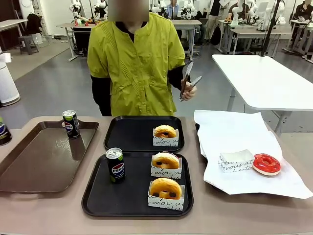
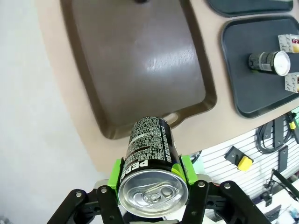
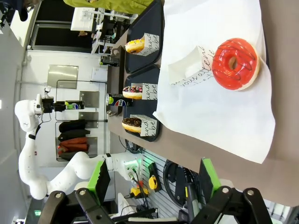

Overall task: Set up donuts and drinks on trays.
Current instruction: Pick up one Pepsi coke from the Handle tray and place it on the Flat Tray without a Pepsi coke.

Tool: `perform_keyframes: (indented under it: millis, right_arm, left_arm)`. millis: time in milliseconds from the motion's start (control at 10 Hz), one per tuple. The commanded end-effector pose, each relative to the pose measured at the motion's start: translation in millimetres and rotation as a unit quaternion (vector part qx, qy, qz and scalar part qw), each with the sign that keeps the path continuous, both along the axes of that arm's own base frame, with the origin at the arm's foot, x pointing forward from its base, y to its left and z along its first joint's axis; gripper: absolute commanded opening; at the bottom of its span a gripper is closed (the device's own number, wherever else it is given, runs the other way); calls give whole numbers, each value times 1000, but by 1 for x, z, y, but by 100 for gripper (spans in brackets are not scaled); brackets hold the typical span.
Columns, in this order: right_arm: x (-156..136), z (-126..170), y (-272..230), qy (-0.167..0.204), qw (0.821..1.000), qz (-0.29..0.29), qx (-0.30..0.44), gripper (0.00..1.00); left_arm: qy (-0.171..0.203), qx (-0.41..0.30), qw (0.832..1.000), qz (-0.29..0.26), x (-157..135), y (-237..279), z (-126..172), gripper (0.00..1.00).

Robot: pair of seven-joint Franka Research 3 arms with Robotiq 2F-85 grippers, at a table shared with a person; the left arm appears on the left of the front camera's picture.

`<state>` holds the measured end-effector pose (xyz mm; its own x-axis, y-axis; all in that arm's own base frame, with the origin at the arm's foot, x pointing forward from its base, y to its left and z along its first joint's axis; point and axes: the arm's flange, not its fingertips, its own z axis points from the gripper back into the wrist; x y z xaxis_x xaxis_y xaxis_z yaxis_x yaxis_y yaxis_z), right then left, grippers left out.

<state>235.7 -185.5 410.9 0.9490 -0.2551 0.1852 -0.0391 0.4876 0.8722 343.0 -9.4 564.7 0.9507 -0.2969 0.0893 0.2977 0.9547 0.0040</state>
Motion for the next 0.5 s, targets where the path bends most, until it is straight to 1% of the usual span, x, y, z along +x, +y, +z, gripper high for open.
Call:
perform_keyframes:
  millis: [0,200,400]
  right_arm:
    - [2,-2,0,-14,1000,1,8,100]
    - [2,-2,0,-14,1000,1,8,100]
    - [2,-2,0,-14,1000,1,8,100]
  left_arm:
    - [-23,18,999,-29,14,-42,6,59]
    - [-14,28,998,-59,40,-88,10,59]
    - [-11,15,997,-78,47,-122,8,59]
